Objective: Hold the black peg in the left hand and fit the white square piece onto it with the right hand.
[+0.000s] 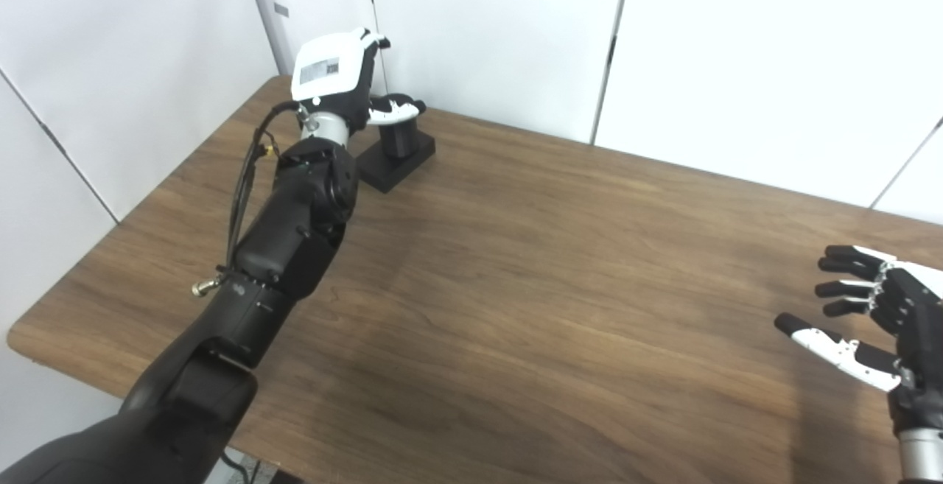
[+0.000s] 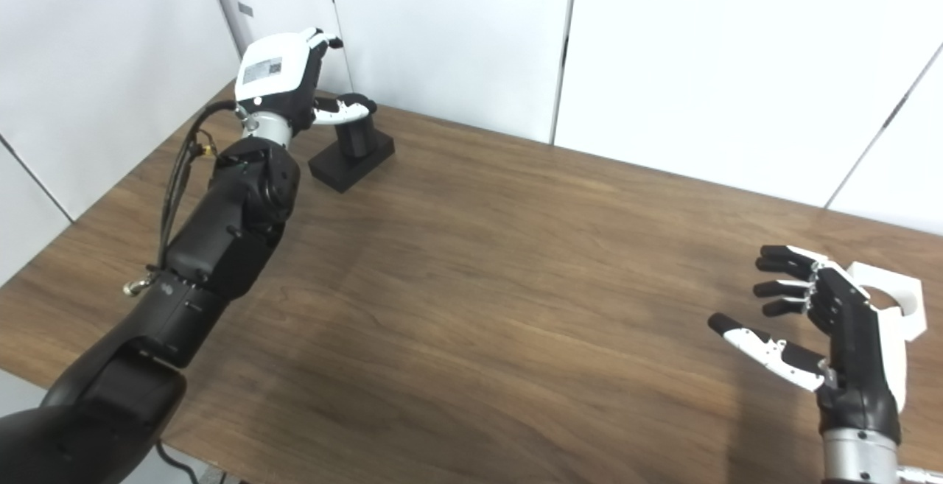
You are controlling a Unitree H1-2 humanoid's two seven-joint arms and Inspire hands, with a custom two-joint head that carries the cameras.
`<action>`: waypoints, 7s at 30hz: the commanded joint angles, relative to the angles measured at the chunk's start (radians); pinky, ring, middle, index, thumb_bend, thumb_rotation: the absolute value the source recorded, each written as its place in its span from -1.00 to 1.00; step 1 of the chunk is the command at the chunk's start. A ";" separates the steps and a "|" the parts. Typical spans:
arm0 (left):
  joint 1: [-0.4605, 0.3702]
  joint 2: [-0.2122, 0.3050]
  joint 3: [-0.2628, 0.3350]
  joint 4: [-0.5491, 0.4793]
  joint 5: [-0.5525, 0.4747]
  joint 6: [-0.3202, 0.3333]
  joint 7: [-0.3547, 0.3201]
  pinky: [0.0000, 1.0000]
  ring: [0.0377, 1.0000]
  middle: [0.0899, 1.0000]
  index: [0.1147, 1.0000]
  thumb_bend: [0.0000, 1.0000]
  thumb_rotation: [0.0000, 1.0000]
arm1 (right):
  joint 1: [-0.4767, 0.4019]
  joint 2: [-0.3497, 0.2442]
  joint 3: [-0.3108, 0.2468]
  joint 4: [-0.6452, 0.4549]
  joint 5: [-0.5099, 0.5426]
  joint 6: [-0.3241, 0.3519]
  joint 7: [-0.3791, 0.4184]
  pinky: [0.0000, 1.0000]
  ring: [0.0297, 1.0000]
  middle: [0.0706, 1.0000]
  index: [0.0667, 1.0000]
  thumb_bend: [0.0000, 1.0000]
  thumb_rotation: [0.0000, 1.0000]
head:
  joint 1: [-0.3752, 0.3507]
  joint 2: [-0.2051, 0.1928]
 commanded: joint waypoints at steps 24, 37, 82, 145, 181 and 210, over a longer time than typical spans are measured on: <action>-0.036 -0.106 0.153 0.003 0.231 0.024 -0.180 0.28 0.74 0.81 0.51 0.83 0.18 | -0.020 0.001 -0.004 -0.051 -0.009 0.002 -0.009 -0.06 0.13 0.31 0.29 0.20 -1.00 | -0.002 0.011; -0.033 -0.113 0.160 0.064 0.261 0.024 -0.184 0.25 0.72 0.83 0.53 0.89 0.20 | -0.021 -0.002 -0.009 -0.051 0.006 -0.008 -0.006 -0.09 0.11 0.29 0.28 0.21 -1.00 | -0.005 0.017; -0.062 -0.129 0.124 0.305 0.203 0.024 -0.111 0.30 0.74 0.81 0.67 0.90 0.19 | -0.017 -0.005 -0.014 -0.058 0.001 -0.019 -0.010 -0.10 0.09 0.28 0.26 0.24 -1.00 | -0.026 0.035; -0.015 0.070 -0.225 0.189 -0.347 -0.639 -0.199 0.58 0.78 0.64 -0.16 0.05 -0.86 | -0.016 0.001 -0.018 -0.051 -0.025 -0.034 -0.017 -0.11 0.09 0.29 0.26 0.15 -1.00 | -0.054 0.053; 0.035 -0.109 -0.424 0.138 -0.298 -0.783 -0.277 0.43 0.75 0.63 -0.15 0.05 -0.86 | -0.019 0.002 -0.012 -0.025 -0.048 -0.070 -0.039 -0.10 0.10 0.28 0.28 0.17 -1.00 | -0.150 0.079; 0.032 -0.014 -0.501 0.190 -0.314 -0.868 -0.300 0.48 0.74 0.64 -0.15 0.05 -0.87 | -0.198 -0.131 -0.009 -0.041 -0.159 0.029 0.030 -0.06 0.15 0.32 0.30 0.24 -0.99 | -0.668 0.058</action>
